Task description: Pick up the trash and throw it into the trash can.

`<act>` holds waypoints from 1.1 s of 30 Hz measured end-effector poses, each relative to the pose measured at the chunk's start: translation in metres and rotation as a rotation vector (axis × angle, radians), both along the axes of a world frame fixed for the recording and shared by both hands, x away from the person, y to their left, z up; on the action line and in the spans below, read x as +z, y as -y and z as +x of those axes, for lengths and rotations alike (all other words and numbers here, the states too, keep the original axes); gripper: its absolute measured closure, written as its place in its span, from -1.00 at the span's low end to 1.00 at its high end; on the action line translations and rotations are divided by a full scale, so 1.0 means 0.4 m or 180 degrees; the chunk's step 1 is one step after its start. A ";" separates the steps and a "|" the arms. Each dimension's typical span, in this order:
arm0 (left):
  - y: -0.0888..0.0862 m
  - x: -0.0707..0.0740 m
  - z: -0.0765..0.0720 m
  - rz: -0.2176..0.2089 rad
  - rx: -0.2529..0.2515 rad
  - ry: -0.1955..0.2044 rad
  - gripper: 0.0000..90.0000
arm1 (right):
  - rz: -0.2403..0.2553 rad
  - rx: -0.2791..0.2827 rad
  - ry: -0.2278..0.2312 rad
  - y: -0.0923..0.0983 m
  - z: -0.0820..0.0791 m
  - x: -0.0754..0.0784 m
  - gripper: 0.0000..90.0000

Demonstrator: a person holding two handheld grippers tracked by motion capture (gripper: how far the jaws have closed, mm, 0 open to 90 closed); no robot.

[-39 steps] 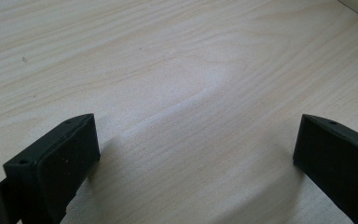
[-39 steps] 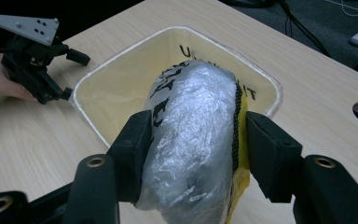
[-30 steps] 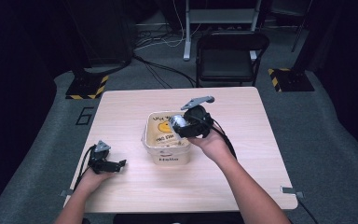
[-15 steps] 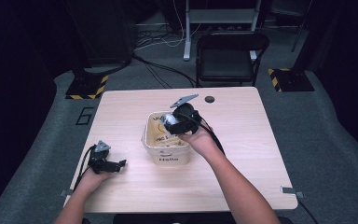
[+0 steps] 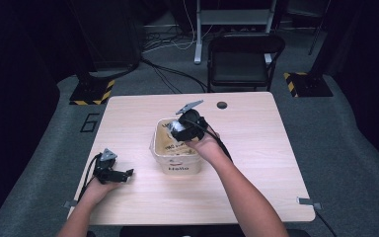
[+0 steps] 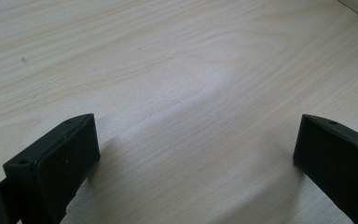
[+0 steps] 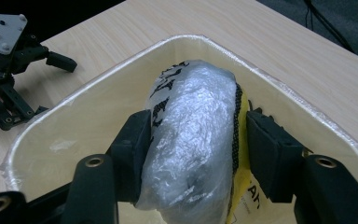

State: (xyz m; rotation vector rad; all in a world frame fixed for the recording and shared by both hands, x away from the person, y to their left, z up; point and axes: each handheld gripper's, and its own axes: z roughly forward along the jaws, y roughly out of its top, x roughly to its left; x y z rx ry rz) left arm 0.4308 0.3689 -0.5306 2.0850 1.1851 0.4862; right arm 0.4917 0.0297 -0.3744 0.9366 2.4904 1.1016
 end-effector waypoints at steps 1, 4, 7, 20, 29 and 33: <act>0.000 0.000 0.000 0.0000 0.0000 0.0000 -1.00 | 0.0000 0.0000 0.0000 0.000 0.000 0.000 -0.04; 0.000 0.000 0.000 0.0000 0.0000 0.0000 -1.00 | -0.0041 -0.0017 -0.0054 -0.007 0.007 -0.012 -0.05; 0.000 0.000 0.000 0.0003 -0.0003 -0.0001 -1.00 | -0.0061 -0.0024 -0.0056 -0.012 0.011 -0.019 -0.05; 0.000 0.000 0.000 -0.0002 0.0001 -0.0001 -1.00 | -0.0134 -0.0129 -0.0060 -0.013 0.023 -0.033 -0.37; 0.000 0.000 0.000 -0.0001 0.0000 -0.0002 -1.00 | -0.0111 -0.0120 0.0016 0.007 0.004 -0.016 -0.41; 0.000 0.000 0.000 -0.0001 -0.0001 -0.0001 -1.00 | -0.0108 -0.0118 0.0052 0.015 -0.003 -0.009 -0.42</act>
